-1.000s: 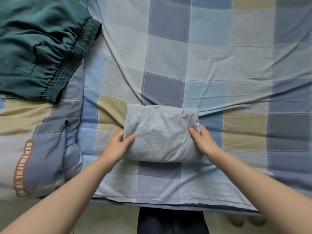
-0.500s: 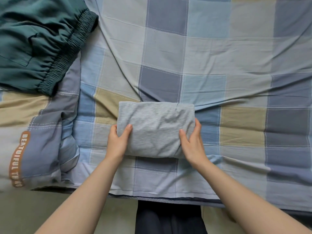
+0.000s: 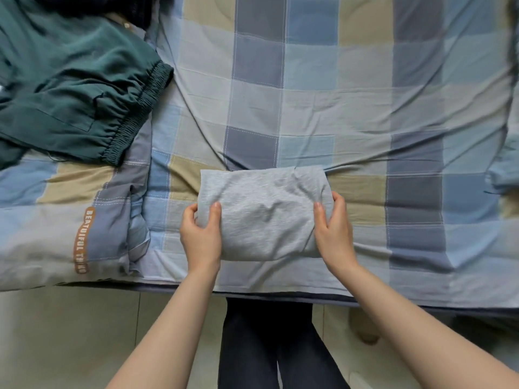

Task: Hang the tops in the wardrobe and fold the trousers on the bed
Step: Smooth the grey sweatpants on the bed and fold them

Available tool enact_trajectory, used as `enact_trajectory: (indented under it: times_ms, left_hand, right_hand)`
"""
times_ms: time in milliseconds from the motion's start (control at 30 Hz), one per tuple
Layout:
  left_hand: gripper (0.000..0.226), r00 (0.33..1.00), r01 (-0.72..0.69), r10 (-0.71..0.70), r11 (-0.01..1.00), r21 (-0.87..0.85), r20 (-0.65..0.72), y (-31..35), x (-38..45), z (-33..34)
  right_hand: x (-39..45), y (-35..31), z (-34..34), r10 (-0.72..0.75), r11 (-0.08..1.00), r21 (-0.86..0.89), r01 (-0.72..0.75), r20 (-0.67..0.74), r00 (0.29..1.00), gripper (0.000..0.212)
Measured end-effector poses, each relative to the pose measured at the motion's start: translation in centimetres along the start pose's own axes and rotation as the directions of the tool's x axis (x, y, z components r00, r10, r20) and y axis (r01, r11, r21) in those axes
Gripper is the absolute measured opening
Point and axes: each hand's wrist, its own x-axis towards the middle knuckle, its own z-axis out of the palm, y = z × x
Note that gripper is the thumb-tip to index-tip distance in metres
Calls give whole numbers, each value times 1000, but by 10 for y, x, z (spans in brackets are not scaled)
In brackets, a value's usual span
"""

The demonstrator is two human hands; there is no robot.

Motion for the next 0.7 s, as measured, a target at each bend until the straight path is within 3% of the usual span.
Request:
enact_trajectory:
  times_ms: [100,233,367,500,700]
  left_hand:
    - [29,992,-117,118,993,-28,47,56,-46,-16]
    - [58,950,-273,282,958,-85,134,133,-107,-38]
    - [54,881,-412,419,908,-80,220,178,-147,-53]
    - [44,774,-575,562,817,-49,291,206,-166,-73]
    - [42,625,-669,628,737,-97,463,227,-170,-108]
  right_hand:
    - [-34,-36,-60,-38,999,11,39,-45,998,49]
    - [-82,-90,-140,-128,992,4,130,-154,980,51]
    - [-126,-127,-193,-216,976,-50,210,-264,940,50]
    - [-173,-151,-216,-241,970,-54,236,-333,912,45]
    - [-242,-162,-205,-102,988,41,146,-535,839,42]
